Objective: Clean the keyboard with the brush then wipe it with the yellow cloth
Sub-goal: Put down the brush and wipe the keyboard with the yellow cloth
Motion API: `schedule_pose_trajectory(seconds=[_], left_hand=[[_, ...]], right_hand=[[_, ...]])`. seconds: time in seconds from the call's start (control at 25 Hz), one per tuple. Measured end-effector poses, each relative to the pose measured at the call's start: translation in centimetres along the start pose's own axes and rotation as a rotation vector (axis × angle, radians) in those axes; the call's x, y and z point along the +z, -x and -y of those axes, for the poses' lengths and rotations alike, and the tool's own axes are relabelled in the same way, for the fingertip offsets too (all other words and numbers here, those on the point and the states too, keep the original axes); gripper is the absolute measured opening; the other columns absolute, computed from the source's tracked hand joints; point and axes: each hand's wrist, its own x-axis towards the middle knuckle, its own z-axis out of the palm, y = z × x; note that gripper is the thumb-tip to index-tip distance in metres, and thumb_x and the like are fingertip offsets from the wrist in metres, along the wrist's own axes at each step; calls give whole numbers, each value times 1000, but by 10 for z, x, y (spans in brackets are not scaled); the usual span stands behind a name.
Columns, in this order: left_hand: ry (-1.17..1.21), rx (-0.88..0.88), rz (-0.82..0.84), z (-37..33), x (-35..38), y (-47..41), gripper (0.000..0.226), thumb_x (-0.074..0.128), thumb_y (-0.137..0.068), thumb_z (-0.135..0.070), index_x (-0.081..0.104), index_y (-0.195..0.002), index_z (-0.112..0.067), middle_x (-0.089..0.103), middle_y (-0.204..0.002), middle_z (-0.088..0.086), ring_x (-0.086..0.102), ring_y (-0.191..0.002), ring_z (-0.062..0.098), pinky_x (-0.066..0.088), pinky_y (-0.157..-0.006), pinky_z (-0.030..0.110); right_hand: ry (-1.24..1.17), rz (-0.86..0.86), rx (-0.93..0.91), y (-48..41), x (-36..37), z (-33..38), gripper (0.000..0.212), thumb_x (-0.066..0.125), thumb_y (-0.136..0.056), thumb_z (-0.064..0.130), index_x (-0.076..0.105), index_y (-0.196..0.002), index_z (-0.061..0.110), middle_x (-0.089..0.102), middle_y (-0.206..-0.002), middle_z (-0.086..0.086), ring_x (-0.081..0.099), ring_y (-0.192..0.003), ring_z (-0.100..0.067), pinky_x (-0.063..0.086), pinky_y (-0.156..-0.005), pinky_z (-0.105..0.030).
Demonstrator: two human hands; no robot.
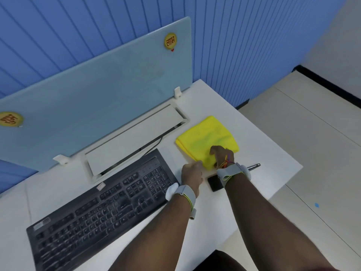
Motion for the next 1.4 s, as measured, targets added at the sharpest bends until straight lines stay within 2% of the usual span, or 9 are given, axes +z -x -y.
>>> schedule_pose_trajectory(seconds=[0.12, 0.2, 0.36, 0.52, 0.72, 0.84, 1.04, 1.2, 1.4], left_hand=[[366, -128, 182, -17, -33, 10, 49, 63, -99, -59, 64, -111, -11, 66, -107, 13, 63, -91, 27, 55, -78, 39], [502, -61, 252, -27, -59, 14, 60, 57, -100, -63, 67, -130, -13, 74, -125, 16, 69, -104, 31, 58, -85, 43], [663, 190, 118, -30, -110, 18, 46, 70, -100, -14, 62, -145, -11, 70, -143, 21, 70, -121, 40, 61, -87, 49], [650, 277, 96, -18, -178, 29, 64, 78, -85, 1, 61, -146, -9, 72, -136, 19, 70, -122, 41, 60, -93, 53], [515, 340, -16, 2, -265, 39, 55, 81, -80, -4, 68, -134, -9, 77, -113, 8, 73, -98, 31, 61, -84, 41], [452, 316, -342, 15, -328, 43, 33, 72, -94, -5, 69, -127, -7, 69, -82, 6, 52, -60, 16, 44, -44, 20], [190, 312, -817, 39, -427, 50, 22, 64, -96, -12, 76, -114, -9, 77, -106, 13, 68, -94, 33, 51, -77, 36], [41, 269, -893, 54, -458, 52, 32, 59, -101, -23, 71, -128, -11, 73, -129, 20, 60, -125, 45, 48, -102, 49], [21, 292, -690, 52, -485, 42, 44, 48, -110, -29, 55, -152, -18, 54, -158, 17, 52, -145, 40, 45, -119, 49]], right_hand=[[-89, 149, 34, 16, 10, 8, 23, 61, -59, 1, 41, -58, 13, 44, -65, -6, 46, -55, -17, 37, -39, -12], [-167, 292, 21, 35, 26, 3, 22, 59, -40, 15, 48, -56, 4, 49, -67, -13, 56, -61, -29, 44, -53, -17], [-387, 554, 155, 75, 50, -15, 45, 62, -68, 10, 64, -112, 0, 69, -111, -20, 65, -100, -39, 51, -89, -52], [-642, 771, 420, 113, 81, -35, 70, 59, -86, 54, 47, -141, 12, 53, -141, -20, 49, -130, -42, 35, -108, -61], [-424, 521, 329, 158, 135, -48, 36, 64, -84, 13, 64, -120, 12, 66, -121, -20, 62, -109, -41, 51, -87, -53], [-365, 241, -1, 170, 160, -39, 28, 63, -84, 2, 63, -110, 13, 67, -110, -13, 62, -99, -33, 48, -86, -47], [420, 673, -854, 195, 189, -58, 64, 56, -89, 14, 30, -144, 34, 23, -157, -2, 15, -149, -30, 21, -116, -40], [1155, 775, -646, 204, 212, -117, 68, 53, -96, 29, 18, -154, 19, 2, -164, -4, -8, -150, -28, 7, -117, -59], [1380, 611, -802, 198, 249, -130, 72, 49, -94, 37, 15, -154, 16, 5, -164, -7, -7, -150, -32, -6, -117, -57]])
